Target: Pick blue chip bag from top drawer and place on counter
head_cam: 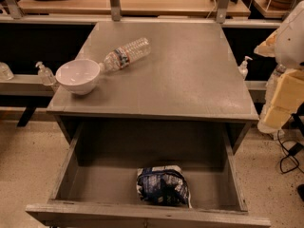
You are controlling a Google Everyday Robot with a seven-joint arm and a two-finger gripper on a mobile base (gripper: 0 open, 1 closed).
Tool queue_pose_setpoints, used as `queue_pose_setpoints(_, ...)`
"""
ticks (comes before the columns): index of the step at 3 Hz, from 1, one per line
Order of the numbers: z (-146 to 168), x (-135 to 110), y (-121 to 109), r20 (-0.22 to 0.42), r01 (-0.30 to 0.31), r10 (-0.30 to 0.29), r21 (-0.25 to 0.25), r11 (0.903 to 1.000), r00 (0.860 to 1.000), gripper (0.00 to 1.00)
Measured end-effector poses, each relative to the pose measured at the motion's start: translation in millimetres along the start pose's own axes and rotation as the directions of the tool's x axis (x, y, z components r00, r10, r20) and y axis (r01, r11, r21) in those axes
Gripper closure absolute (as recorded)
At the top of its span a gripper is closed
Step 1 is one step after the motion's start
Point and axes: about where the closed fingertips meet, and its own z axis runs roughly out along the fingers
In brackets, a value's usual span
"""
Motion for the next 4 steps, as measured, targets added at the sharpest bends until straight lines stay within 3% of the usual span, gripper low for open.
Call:
queue_pose_setpoints(1, 0.0, 0.0, 0.0, 0.0, 0.0, 0.0, 0.0, 1.0, 1.0, 0.0)
queue_pose_setpoints(2, 35.9, -22.3, 16.8, 0.026, 0.072, -0.07, -0.081, 0.9941, 0.997, 0.0)
queue_pose_setpoints(3, 85.5, -55.0, 48.1, 0.069, 0.182, -0.172, -0.177, 0.9673, 0.983, 0.0)
queue_pose_setpoints(4, 141.4, -75.7, 95.1, 0.105, 0.279, -0.26, -0.267, 0.9224, 0.96, 0.0)
